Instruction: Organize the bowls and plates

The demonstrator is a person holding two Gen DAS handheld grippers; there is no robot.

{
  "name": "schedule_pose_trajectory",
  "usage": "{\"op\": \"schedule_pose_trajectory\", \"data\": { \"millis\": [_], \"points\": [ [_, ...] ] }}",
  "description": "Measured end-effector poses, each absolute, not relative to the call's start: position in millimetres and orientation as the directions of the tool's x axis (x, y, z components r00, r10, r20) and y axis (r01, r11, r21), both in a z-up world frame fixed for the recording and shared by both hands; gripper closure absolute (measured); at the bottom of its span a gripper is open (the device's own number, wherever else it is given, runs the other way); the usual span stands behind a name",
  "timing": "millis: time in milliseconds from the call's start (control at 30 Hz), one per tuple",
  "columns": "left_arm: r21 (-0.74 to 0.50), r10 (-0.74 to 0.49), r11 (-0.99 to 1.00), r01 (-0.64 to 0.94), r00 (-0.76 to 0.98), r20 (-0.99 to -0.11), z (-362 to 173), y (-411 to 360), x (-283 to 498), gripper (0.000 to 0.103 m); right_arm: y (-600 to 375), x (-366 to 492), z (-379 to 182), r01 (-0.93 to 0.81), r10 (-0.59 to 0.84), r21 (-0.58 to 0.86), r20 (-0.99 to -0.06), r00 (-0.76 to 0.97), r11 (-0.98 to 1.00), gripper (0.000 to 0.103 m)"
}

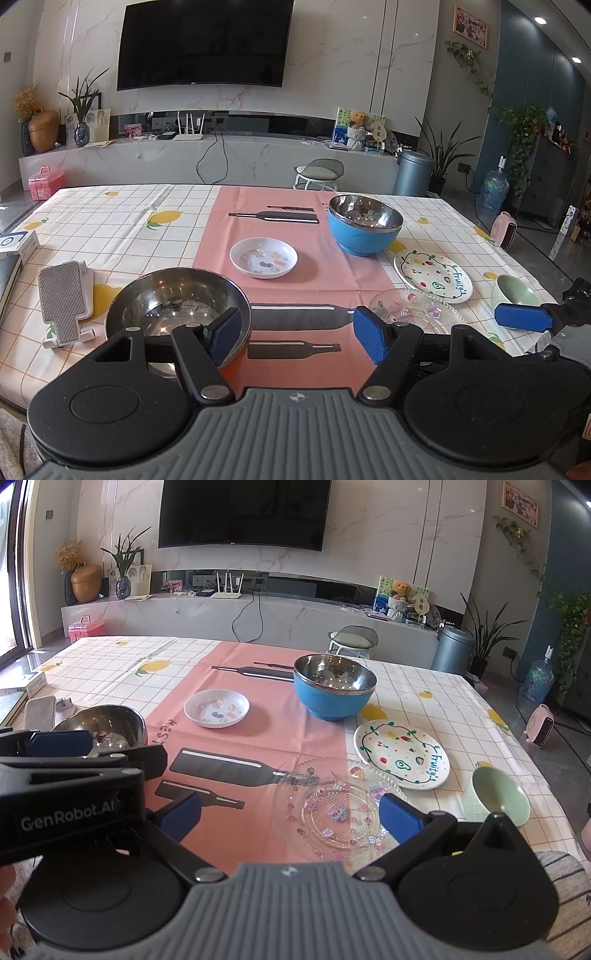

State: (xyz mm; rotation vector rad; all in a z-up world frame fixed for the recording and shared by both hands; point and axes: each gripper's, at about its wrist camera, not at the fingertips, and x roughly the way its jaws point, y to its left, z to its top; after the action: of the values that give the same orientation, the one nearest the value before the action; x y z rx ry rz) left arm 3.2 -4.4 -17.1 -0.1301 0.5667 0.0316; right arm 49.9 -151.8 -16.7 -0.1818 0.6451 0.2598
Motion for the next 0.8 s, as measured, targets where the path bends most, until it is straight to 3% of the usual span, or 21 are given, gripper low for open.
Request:
{"op": "schedule_pose_trajectory", "data": {
  "millis": [800],
  "points": [
    [-0.106,0.024,0.990,-0.095,0.843,-0.538,-10.1,1.2,1.5,0.021,-147.1,50.5,-13.6,-0.308,0.194,-0.082,-0.616,0.764,0.948,0.003]
  ]
}}
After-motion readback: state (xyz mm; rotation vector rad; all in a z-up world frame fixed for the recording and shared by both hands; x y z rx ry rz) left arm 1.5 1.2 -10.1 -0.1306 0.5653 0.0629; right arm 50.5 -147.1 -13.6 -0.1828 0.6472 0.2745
